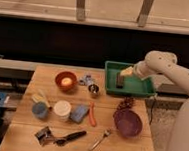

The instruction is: Place eraser in purple bowl

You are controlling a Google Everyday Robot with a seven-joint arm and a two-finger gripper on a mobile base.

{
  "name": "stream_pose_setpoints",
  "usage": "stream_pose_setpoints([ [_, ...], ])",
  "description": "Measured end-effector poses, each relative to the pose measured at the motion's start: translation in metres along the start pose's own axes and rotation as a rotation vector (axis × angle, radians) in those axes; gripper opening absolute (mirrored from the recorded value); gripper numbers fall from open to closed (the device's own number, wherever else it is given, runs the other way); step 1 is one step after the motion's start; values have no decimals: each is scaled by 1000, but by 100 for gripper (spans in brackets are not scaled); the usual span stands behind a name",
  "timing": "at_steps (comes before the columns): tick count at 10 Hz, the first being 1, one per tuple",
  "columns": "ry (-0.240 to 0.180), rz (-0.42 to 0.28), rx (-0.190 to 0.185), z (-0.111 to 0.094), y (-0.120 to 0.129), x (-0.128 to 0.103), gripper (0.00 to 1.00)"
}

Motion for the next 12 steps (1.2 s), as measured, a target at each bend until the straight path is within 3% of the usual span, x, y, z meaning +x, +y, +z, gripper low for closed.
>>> stream_pose_setpoints([
  [2,14,37,27,14,-13,3,80],
  [4,30,75,54,44,-33,4,80],
  [6,56,98,59,59,-43,6,80],
  [7,75,98,36,66,-41,6,80],
  [10,101,76,-83,72,-29,8,80],
  [12,101,70,-97,73,-25,6,80],
])
